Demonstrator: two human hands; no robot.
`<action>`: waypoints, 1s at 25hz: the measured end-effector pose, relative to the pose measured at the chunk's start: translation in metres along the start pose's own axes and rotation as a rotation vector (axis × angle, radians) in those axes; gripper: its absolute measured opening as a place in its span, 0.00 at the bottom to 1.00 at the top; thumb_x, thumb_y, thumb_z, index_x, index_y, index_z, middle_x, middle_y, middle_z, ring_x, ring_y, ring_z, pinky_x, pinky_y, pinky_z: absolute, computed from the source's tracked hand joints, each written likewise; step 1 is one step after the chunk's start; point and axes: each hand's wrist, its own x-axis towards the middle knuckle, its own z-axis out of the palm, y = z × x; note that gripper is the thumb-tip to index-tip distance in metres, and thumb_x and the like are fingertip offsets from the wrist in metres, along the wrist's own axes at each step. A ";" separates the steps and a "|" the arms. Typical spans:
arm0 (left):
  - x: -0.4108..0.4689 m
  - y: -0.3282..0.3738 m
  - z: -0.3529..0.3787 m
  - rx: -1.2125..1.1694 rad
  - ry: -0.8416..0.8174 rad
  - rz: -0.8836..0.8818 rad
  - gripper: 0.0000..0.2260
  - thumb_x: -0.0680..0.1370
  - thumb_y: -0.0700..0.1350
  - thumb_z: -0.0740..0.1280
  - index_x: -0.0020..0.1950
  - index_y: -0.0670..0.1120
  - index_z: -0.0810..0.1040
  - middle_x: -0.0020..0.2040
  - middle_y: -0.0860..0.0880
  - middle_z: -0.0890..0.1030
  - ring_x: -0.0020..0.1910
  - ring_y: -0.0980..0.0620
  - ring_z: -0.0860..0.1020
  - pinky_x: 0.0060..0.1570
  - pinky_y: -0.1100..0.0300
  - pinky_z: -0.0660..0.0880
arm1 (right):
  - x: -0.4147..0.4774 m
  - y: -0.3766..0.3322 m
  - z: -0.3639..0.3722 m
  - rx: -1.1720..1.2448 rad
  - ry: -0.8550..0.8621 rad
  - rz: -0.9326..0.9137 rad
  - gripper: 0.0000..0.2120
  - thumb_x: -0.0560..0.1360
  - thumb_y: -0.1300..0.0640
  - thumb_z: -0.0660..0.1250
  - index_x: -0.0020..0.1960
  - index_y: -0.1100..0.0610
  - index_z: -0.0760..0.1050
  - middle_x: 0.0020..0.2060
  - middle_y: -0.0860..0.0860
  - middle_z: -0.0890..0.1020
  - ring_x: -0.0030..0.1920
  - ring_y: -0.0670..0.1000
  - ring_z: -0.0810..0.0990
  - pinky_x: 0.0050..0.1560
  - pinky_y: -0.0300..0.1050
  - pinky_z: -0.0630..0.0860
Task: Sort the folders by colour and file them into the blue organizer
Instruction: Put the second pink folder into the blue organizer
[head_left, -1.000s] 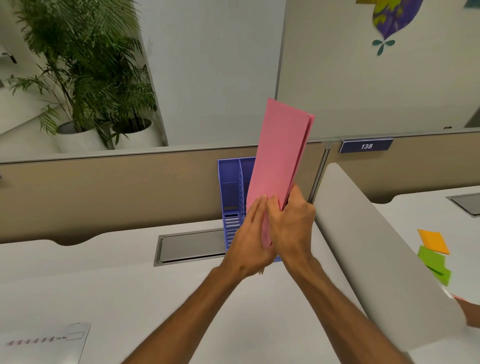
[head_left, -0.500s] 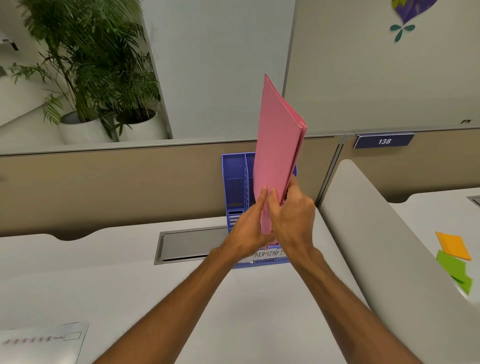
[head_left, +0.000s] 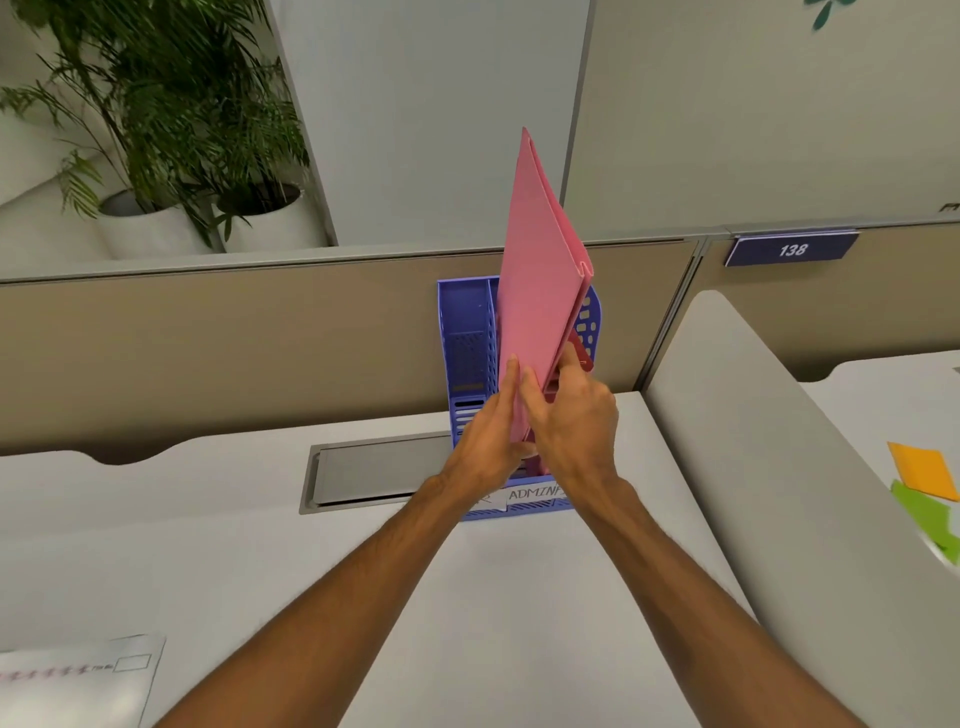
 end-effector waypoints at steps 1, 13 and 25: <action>0.002 -0.004 -0.001 0.051 -0.006 0.017 0.40 0.76 0.42 0.69 0.80 0.52 0.47 0.77 0.47 0.62 0.74 0.48 0.66 0.70 0.48 0.68 | 0.000 0.002 0.001 -0.002 -0.013 0.001 0.26 0.78 0.42 0.64 0.70 0.56 0.68 0.61 0.55 0.80 0.55 0.57 0.82 0.56 0.53 0.79; 0.020 -0.013 0.019 0.120 -0.096 -0.054 0.50 0.75 0.45 0.73 0.78 0.53 0.34 0.76 0.44 0.64 0.67 0.41 0.74 0.60 0.42 0.76 | 0.005 0.018 0.012 -0.022 -0.158 0.012 0.19 0.79 0.50 0.66 0.67 0.57 0.69 0.61 0.56 0.79 0.57 0.59 0.81 0.61 0.55 0.76; 0.026 -0.033 0.012 0.088 -0.032 -0.041 0.50 0.72 0.42 0.76 0.79 0.52 0.42 0.72 0.48 0.71 0.62 0.48 0.78 0.55 0.49 0.80 | 0.016 0.022 0.000 0.042 -0.135 -0.039 0.23 0.74 0.43 0.70 0.65 0.50 0.70 0.57 0.47 0.81 0.53 0.49 0.82 0.54 0.52 0.82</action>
